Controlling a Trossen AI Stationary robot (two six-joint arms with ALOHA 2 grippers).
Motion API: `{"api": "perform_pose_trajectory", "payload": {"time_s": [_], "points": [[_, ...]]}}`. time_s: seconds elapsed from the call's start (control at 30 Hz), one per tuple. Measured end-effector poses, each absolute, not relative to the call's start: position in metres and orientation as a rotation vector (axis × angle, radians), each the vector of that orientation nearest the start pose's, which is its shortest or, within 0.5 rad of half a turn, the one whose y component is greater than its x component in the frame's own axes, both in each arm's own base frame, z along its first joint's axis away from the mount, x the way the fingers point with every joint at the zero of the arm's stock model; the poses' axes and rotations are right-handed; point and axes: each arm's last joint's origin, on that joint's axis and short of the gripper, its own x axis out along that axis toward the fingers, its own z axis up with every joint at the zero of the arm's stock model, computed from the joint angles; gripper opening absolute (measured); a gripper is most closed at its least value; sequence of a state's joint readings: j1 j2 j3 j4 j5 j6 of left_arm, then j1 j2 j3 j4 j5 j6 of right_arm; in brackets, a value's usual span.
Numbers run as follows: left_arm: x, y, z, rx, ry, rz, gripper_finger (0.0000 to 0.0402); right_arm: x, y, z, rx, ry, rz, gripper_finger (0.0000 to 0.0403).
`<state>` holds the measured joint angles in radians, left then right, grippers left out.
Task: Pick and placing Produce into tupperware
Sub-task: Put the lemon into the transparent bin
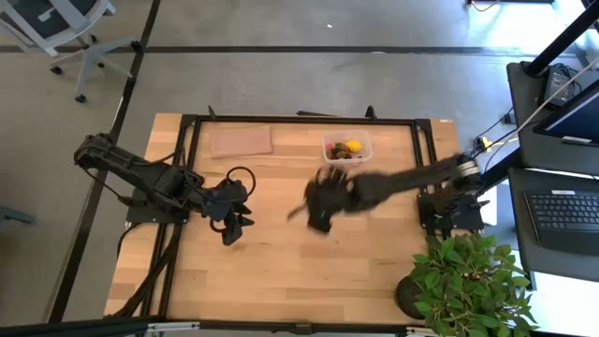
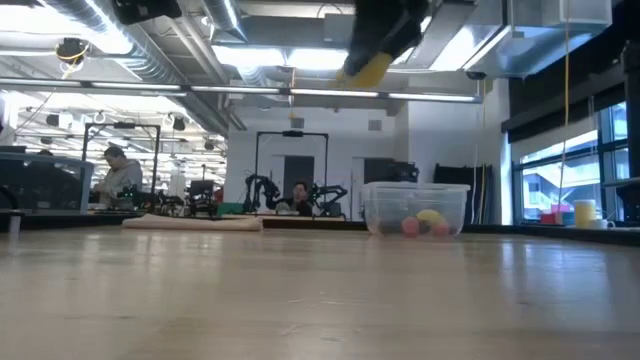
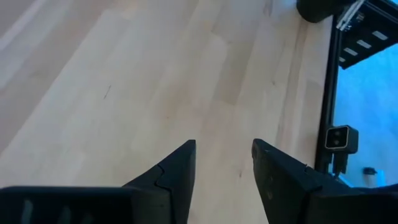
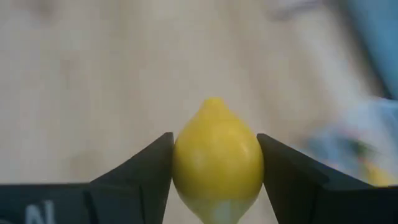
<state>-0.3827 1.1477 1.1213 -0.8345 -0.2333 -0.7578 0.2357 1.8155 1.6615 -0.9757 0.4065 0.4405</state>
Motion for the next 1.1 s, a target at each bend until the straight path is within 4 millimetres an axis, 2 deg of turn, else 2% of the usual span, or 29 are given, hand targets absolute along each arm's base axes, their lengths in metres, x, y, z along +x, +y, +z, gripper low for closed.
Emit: {"api": "perform_pose_trajectory", "payload": {"time_s": [0.1,0.17,0.27,0.37,0.53,0.7,0.87,1.1], "points": [[0.206,-0.079,0.325,-0.447,0.821,0.162,0.0153,0.345,0.034,0.326,0.105,0.974,-0.546,0.0216],[0.205,-0.081,0.325,-0.442,0.825,0.154,0.0156,0.332,0.005,0.339,0.169,0.962,-0.639,0.0212],[0.204,-0.084,0.325,-0.436,0.828,0.140,0.0159,0.320,-0.034,0.348,0.249,0.945,-0.759,0.0211],[0.203,-0.086,0.325,-0.431,0.831,0.129,0.0161,0.315,-0.067,0.347,0.299,0.942,-0.855,0.0216],[0.201,-0.090,0.325,-0.423,0.835,0.113,0.0156,0.318,-0.114,0.327,0.400,1.009,-0.932,0.0213],[0.199,-0.094,0.325,-0.406,0.831,0.104,0.0149,0.328,-0.143,0.295,0.407,1.128,-0.945,0.0212],[0.197,-0.099,0.325,-0.386,0.822,0.102,0.0148,0.339,-0.164,0.262,0.490,1.222,-0.890,0.0216],[0.193,-0.106,0.325,-0.373,0.828,0.068,0.0158,0.349,-0.178,0.222,0.522,1.339,-0.869,0.0212]]}}
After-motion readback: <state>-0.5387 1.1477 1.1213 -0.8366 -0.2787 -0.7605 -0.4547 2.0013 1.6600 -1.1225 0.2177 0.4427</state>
